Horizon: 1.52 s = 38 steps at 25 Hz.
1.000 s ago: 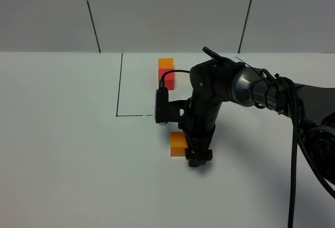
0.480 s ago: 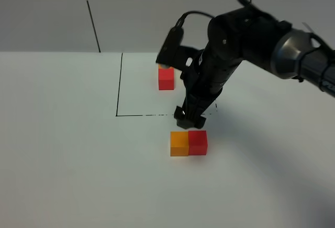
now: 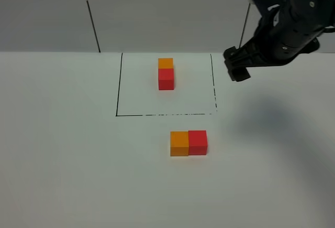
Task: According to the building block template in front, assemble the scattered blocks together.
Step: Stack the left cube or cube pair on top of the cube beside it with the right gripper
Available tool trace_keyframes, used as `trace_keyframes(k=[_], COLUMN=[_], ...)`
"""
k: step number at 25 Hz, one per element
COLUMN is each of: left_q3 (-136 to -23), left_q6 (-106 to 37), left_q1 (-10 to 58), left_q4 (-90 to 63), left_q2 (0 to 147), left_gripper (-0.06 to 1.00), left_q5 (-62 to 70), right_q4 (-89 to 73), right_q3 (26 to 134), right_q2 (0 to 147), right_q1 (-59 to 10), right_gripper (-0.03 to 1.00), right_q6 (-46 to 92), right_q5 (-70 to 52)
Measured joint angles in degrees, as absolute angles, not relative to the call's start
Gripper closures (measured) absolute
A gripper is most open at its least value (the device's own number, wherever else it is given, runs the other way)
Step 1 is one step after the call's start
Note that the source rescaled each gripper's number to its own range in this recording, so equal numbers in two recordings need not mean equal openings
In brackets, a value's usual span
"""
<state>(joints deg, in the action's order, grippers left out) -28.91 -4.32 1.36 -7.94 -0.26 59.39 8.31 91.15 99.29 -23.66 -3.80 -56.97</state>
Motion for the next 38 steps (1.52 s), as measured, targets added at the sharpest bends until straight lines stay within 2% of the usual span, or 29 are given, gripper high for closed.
trace_keyframes(k=[5, 11, 18, 29, 38], left_q3=[-28.91, -28.91, -28.91, -28.91, -28.91], left_q6=[-4.32, -4.43, -4.38, -4.38, -4.38], left_q1=[1.36, 1.36, 1.36, 1.36, 1.36], left_q4=[-7.94, -7.94, -7.94, -7.94, -7.94], left_q2=[-0.26, -0.26, -0.26, -0.26, -0.26], left_gripper=[0.05, 0.05, 0.05, 0.05, 0.05], left_q5=[59.39, 59.39, 59.39, 59.39, 59.39], right_q4=[8.69, 8.13, 8.07, 5.08, 0.00], right_q3=[86.44, 85.99, 86.92, 116.07, 118.42], right_q2=[96.39, 98.61, 108.80, 130.60, 133.50], right_q1=[-22.74, -26.82, -32.43, -35.27, -35.27], right_gripper=[-0.03, -0.03, -0.03, -0.03, 0.01], right_q6=[-2.59, 15.38, 31.55, 40.83, 44.39], right_q5=[-54.94, -51.22, -44.70, -68.22, -69.59])
